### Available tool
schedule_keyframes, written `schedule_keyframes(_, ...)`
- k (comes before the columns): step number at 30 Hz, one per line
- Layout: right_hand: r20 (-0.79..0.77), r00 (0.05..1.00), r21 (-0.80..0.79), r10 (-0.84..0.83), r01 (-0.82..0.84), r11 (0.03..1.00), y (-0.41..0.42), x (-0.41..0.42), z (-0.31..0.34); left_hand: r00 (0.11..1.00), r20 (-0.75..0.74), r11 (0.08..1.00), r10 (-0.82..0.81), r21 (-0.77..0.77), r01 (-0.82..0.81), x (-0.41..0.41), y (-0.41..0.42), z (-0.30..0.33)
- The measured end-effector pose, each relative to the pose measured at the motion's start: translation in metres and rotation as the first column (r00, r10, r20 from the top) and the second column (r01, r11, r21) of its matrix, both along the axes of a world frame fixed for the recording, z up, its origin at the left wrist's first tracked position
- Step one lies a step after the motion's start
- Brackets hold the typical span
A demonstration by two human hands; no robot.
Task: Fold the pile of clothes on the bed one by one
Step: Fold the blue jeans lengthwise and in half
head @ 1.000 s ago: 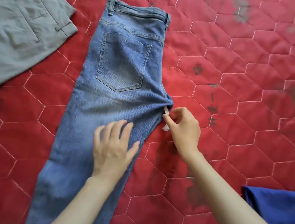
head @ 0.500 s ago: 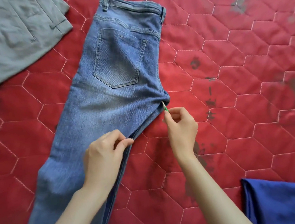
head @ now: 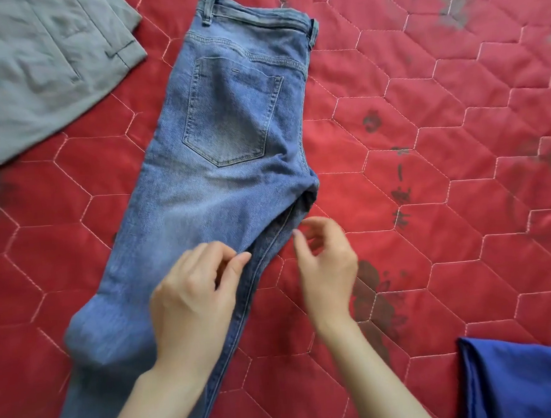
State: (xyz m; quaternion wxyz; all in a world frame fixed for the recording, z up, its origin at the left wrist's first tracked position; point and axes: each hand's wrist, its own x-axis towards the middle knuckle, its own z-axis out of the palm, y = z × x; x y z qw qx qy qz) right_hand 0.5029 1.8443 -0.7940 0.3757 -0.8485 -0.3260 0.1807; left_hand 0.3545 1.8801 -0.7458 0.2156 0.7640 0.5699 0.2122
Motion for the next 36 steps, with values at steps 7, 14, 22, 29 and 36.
schedule_keyframes(7, 0.225, 0.969, -0.114, 0.105, -0.080, 0.990, 0.031, 0.056, -0.027, 0.903, -0.352, 0.959, -0.245, 0.048, 0.279, 0.001, -0.028, -0.061)
schedule_keyframes(14, 0.322, 0.916, -0.188, 0.238, -0.185, 0.965, 0.054, 0.098, -0.038, 0.869, -0.385, 0.931, -0.310, 0.064, 0.360, -0.003, -0.035, -0.080)
schedule_keyframes(22, -0.083, 0.984, -0.221, 0.157, -0.172, 0.960, 0.057, 0.110, -0.023, 0.914, -0.281, 0.952, -0.292, 0.001, 0.305, 0.010, -0.012, -0.064)
schedule_keyframes(29, -0.124, 0.991, -0.203, 0.056, -0.080, 0.976, 0.144, 0.113, -0.013, 0.899, -0.375, 0.960, -0.227, 0.069, 0.272, 0.060, 0.086, -0.077)
schedule_keyframes(36, 0.062, 0.993, -0.248, 0.104, -0.085, 0.965, 0.232, 0.112, -0.021, 0.819, -0.528, 0.963, -0.222, 0.014, 0.270, 0.071, 0.114, -0.119)
